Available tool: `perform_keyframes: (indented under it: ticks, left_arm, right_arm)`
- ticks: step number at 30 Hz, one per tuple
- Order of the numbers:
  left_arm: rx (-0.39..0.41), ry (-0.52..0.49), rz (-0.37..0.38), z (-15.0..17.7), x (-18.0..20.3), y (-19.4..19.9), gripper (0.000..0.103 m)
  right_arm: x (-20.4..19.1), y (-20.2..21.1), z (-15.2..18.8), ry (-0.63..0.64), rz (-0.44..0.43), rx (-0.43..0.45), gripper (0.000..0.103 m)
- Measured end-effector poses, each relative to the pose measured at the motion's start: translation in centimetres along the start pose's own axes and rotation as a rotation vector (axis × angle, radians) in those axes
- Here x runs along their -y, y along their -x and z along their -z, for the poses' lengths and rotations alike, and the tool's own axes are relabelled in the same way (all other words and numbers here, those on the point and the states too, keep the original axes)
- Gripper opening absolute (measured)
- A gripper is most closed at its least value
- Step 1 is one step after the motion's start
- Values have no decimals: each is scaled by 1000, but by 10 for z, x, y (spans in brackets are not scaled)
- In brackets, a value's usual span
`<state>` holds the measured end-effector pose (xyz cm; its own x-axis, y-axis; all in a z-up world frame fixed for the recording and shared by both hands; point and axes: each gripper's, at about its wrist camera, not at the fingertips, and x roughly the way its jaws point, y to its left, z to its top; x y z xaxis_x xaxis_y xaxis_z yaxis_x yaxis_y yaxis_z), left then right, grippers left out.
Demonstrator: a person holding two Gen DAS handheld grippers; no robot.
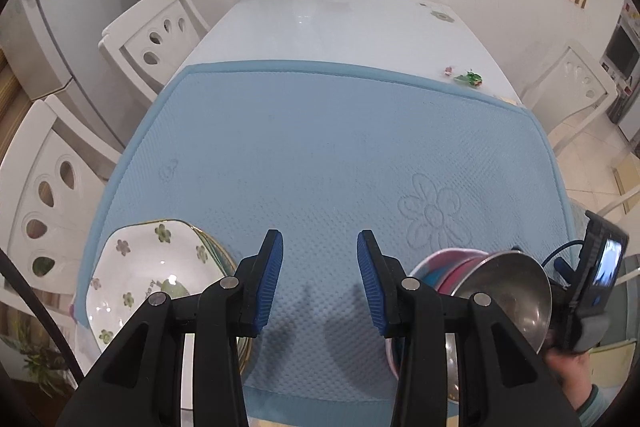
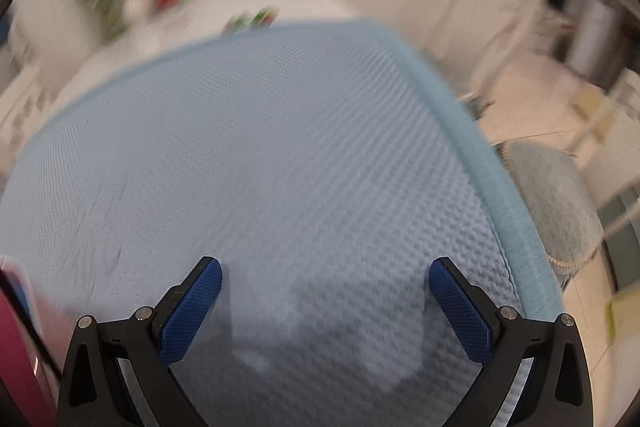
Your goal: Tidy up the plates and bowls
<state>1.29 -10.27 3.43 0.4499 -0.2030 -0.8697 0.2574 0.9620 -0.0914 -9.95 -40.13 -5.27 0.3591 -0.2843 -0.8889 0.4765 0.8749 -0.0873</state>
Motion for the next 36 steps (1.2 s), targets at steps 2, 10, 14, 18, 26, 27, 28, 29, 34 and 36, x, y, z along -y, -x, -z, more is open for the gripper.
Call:
perform_keyframes:
  ticks: [2, 10, 14, 18, 26, 27, 28, 29, 34, 36]
  left_arm:
    - [1, -11, 15, 2, 0, 1, 36]
    - [-7, -79, 109, 16, 10, 5, 36]
    - [-30, -98, 175, 24, 15, 2, 36]
    - [-74, -71, 260, 30, 14, -3, 36]
    - [-157, 11, 397, 42, 14, -21, 41]
    - [-165, 19, 404, 44, 15, -24, 41]
    - [-171, 22, 405, 45, 16, -26, 42]
    - [-180, 25, 406, 47, 18, -29, 42]
    - [-222, 65, 439, 51, 21, -43, 42]
    - [-228, 76, 444, 52, 22, -46, 42]
  right_arm:
    - [6, 2, -1, 52, -62, -90, 103]
    - [33, 60, -11, -66, -289, -105, 103]
    - [20, 104, -11, -62, -513, -64, 103]
    - [-22, 110, 2, 80, -561, -85, 102]
    - [-40, 72, 6, 64, -593, -184, 85]
    - [-40, 68, 6, 56, -604, -193, 84]
    - [-40, 66, 9, 48, -609, -199, 84]
    - [-40, 63, 10, 44, -614, -205, 84]
    - [-43, 43, 11, 5, -659, -266, 68]
    - [-45, 37, 15, -9, -669, -291, 66]
